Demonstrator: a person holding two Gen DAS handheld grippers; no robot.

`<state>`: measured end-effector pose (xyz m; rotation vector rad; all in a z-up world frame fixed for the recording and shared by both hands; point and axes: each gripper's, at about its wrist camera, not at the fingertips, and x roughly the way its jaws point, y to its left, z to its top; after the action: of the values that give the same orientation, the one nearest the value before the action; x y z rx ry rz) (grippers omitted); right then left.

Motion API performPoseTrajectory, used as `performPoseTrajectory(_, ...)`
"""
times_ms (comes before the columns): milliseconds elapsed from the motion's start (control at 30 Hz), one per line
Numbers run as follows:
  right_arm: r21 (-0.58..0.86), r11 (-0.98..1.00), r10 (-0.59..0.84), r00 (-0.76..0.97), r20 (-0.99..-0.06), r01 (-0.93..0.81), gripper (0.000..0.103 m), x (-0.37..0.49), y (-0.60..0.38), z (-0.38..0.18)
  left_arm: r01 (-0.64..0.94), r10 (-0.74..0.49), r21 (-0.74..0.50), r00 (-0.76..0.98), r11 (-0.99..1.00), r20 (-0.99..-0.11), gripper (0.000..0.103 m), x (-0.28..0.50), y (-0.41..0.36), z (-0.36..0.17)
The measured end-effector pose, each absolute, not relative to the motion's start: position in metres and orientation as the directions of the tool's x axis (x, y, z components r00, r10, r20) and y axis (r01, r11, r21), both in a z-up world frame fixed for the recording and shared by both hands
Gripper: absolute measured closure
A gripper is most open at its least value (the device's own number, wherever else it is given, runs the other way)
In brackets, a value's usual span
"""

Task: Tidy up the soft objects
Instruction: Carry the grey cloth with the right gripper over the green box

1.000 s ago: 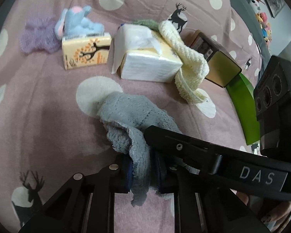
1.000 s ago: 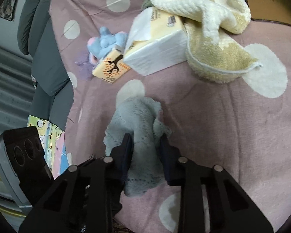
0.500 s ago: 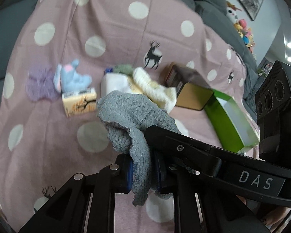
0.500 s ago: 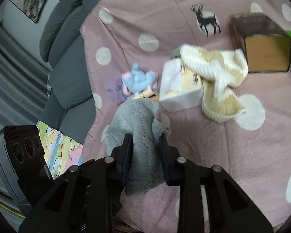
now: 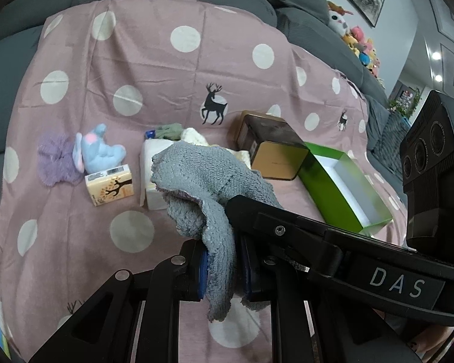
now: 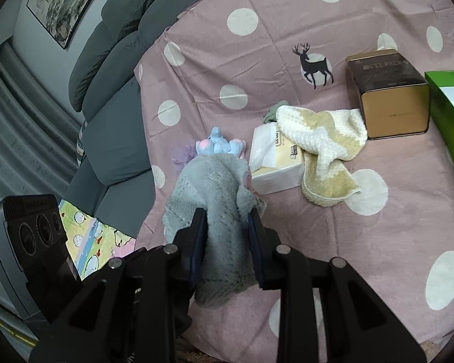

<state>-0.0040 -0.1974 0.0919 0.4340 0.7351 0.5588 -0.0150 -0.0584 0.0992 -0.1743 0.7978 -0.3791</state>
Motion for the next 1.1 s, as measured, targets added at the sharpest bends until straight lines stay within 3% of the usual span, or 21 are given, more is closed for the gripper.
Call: performPoseTrajectory(1100, 0.578, 0.78, 0.549, 0.706, -0.447, -0.241, 0.076, 0.0, -0.261, 0.102, 0.373, -0.423, -0.225, 0.628, 0.9, -0.653, 0.086, 0.01, -0.132, 0.112)
